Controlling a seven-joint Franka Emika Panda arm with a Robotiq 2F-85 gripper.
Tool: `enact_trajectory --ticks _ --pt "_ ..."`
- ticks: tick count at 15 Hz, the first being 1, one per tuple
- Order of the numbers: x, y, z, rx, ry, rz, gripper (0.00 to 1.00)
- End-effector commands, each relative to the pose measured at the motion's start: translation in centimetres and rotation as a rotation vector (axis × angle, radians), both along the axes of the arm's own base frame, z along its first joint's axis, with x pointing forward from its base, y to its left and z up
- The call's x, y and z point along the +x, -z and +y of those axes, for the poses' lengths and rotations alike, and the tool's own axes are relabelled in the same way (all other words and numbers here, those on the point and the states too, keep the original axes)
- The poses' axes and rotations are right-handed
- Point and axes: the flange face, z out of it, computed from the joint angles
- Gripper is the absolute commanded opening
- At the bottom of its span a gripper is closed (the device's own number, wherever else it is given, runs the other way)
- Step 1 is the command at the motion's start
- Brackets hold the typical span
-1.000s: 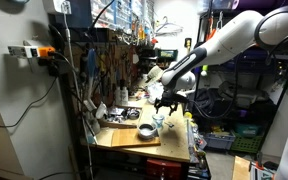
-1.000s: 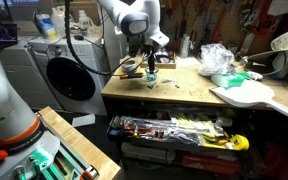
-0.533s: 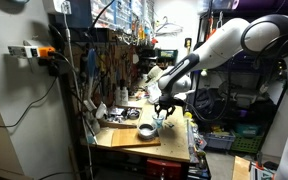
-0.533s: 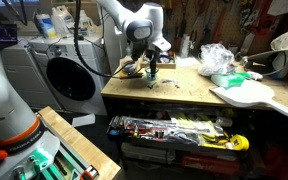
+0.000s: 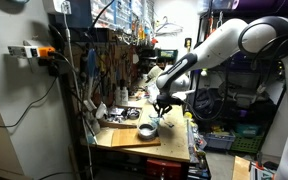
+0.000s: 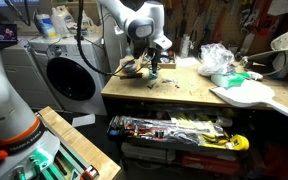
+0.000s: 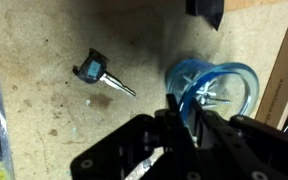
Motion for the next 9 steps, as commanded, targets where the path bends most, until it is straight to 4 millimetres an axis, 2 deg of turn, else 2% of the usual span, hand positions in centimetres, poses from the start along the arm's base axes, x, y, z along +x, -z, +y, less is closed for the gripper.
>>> enact_trajectory --ticks 1,5,9 --pt "0.1 -1.1 0.2 -0.014 0.004 -0.014 0.03" --pt "-0.4 -4.4 2.1 -0.036 -0.049 -0.075 0.03" --pt "-1.0 -8.7 5.5 -0.077 -0.141 -0.159 0.03"
